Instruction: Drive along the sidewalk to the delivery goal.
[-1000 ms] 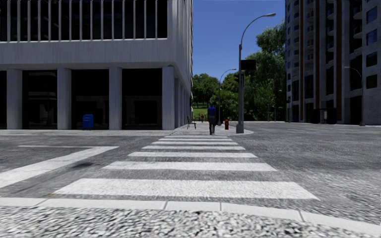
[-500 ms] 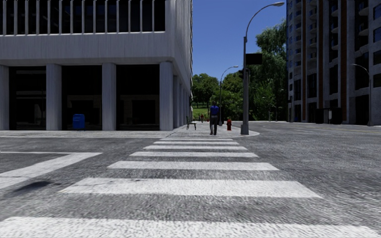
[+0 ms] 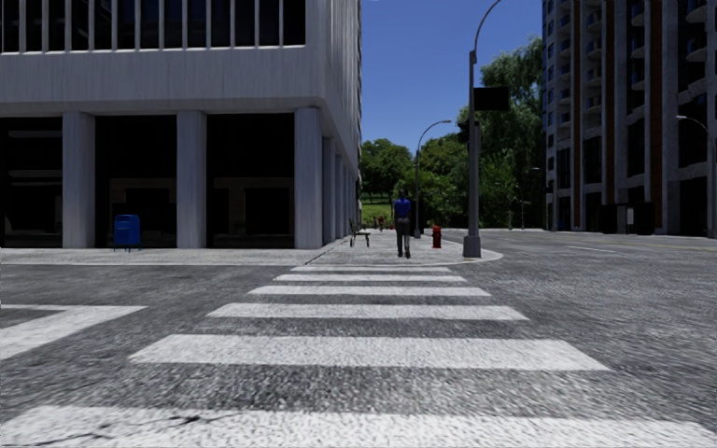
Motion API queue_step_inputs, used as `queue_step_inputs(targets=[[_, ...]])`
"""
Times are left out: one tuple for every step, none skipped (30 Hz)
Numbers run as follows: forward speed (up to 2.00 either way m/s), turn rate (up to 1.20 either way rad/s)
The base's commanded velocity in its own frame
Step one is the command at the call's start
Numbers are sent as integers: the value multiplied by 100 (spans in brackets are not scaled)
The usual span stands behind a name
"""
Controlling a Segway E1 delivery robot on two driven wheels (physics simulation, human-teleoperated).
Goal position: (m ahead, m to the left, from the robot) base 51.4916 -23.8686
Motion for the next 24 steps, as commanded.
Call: queue_step_inputs(targets=[[200,-34],[200,-34],[200,-37],[200,-37],[200,-37],[200,-37],[200,-38],[200,-38],[200,-38],[200,-38],[200,-38],[200,-38],[200,-38],[200,-38],[200,-38],[200,-38],[200,-38],[200,-38],[200,-38],[200,-38],[200,-38],[200,-38],[200,-38],[200,-38]])
